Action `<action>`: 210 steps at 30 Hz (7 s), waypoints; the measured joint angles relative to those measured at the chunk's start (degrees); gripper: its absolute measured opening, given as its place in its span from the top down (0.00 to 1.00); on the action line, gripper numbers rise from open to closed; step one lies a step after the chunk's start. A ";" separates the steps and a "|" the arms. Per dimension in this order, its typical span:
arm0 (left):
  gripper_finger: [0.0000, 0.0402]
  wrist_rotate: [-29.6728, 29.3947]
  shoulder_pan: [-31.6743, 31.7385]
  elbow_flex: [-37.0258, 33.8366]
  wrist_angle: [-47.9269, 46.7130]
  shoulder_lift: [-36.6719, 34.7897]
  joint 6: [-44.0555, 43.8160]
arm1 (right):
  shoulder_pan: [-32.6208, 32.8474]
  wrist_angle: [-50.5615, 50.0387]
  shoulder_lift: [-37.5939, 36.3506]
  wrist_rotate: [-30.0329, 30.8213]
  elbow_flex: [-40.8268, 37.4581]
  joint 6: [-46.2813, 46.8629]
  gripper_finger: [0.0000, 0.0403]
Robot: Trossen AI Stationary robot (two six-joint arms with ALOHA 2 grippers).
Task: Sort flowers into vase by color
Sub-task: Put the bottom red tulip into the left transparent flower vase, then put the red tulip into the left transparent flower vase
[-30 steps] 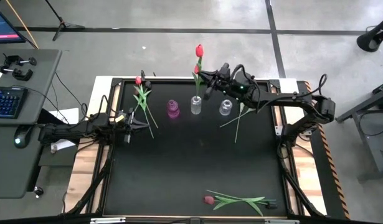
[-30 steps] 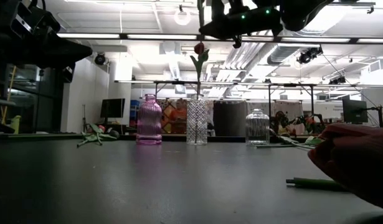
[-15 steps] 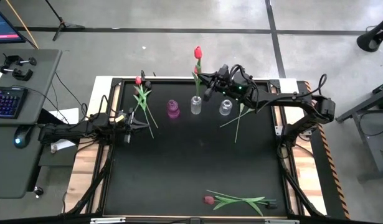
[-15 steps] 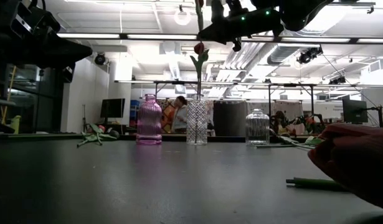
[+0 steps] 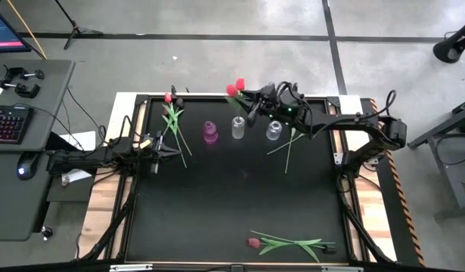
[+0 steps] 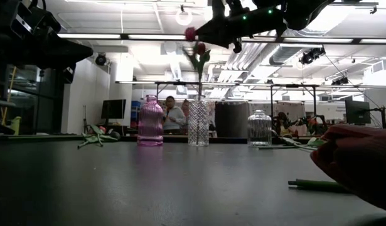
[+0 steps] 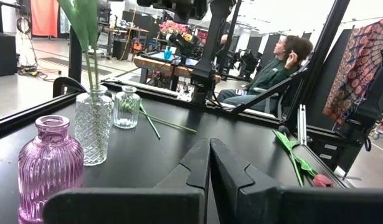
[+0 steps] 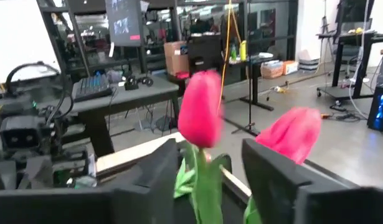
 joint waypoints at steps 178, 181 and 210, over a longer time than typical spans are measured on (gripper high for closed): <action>1.00 -35.47 6.91 59.69 54.69 97.63 24.37 | -2.89 -17.16 -28.65 -1.53 -0.02 12.42 0.35; 1.00 -34.84 7.76 59.69 54.22 97.63 23.91 | -2.89 -17.14 -28.65 -1.53 -0.02 12.59 0.35; 0.94 -31.47 8.59 59.67 47.72 97.70 18.47 | -2.89 -17.14 -28.65 -1.72 -0.02 12.59 0.35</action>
